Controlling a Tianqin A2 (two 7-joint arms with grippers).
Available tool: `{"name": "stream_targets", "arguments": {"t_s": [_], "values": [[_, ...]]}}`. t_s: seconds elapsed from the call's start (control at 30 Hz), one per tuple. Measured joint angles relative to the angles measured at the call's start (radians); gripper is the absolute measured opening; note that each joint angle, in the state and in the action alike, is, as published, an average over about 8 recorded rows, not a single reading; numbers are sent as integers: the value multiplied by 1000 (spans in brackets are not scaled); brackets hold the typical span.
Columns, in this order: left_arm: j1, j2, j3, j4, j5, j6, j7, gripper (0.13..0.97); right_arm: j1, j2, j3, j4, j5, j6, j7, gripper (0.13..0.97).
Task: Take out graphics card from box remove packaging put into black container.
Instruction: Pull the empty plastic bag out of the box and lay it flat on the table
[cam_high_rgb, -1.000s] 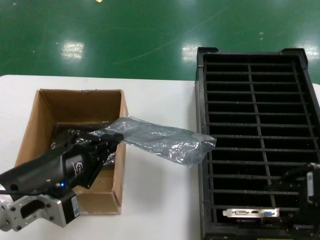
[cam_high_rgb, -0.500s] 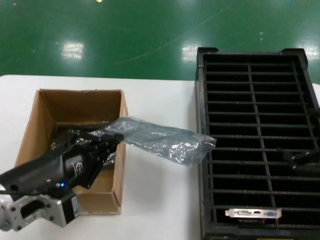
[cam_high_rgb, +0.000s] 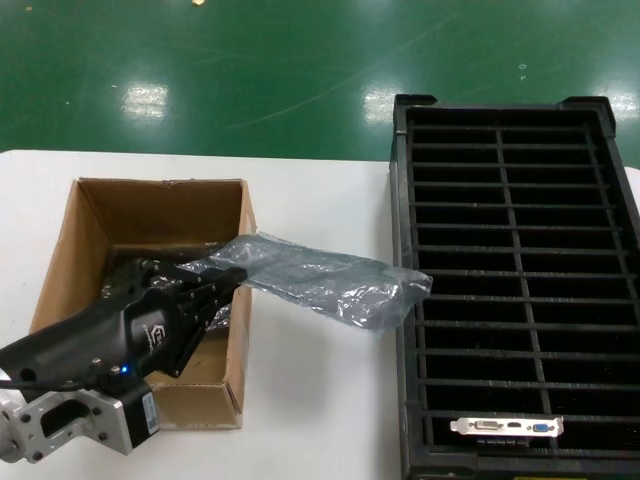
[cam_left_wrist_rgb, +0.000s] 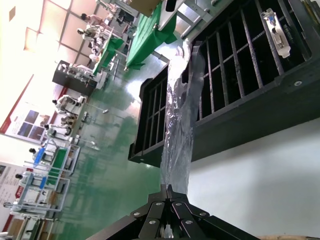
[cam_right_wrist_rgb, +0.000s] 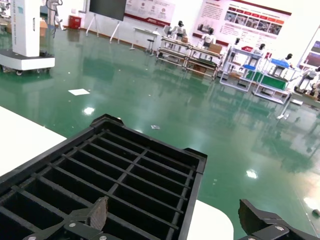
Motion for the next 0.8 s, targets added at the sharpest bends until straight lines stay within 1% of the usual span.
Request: {"name": "stream_targets", "arguments": {"t_s": [0.07, 0.1, 0.2, 0.23, 0.3, 0.37, 0.4, 0.5, 0.57, 0.6, 0.67, 0.7, 0.8], "values": [[-1, -1, 1, -3, -4, 4, -7, 140, -3, -2, 3, -3, 2, 5, 0, 894], [-2, -1, 2, -5, -9, 9, -16, 140, -3, -2, 3, -4, 2, 6, -1, 894], [-15, -5, 9, -18, -41, 31, -77, 140, -4, -2, 4, -4, 2, 6, -1, 918], [-23, -8, 15, -23, -61, 39, -109, 140, -4, -2, 4, -4, 2, 6, -1, 926], [-48, -21, 35, -30, -118, 55, -190, 140, -4, -2, 4, -4, 2, 6, -1, 942], [-87, -40, 74, -26, -194, 64, -282, 140, -4, -2, 4, -4, 2, 6, -1, 958], [-110, -51, 100, -19, -237, 65, -329, 140, -4, -2, 3, -4, 2, 6, -1, 958], [-199, -82, 210, 30, -370, 60, -468, 140, -4, -2, 3, -4, 2, 6, -1, 958], [-269, -93, 300, 84, -441, 52, -561, 140, -4, -2, 3, -4, 2, 6, -1, 960], [-307, -95, 347, 117, -468, 48, -608, 140, -4, -2, 3, -4, 2, 6, -1, 961], [-387, -92, 446, 189, -504, 39, -706, 140, -4, -2, 3, -4, 2, 6, -1, 963], [-427, -89, 496, 226, -511, 33, -757, 140, -4, -2, 3, -4, 2, 6, -1, 964], [-547, -77, 641, 330, -506, 14, -901, 140, -4, -2, 3, -4, 2, 6, -1, 966]]}}
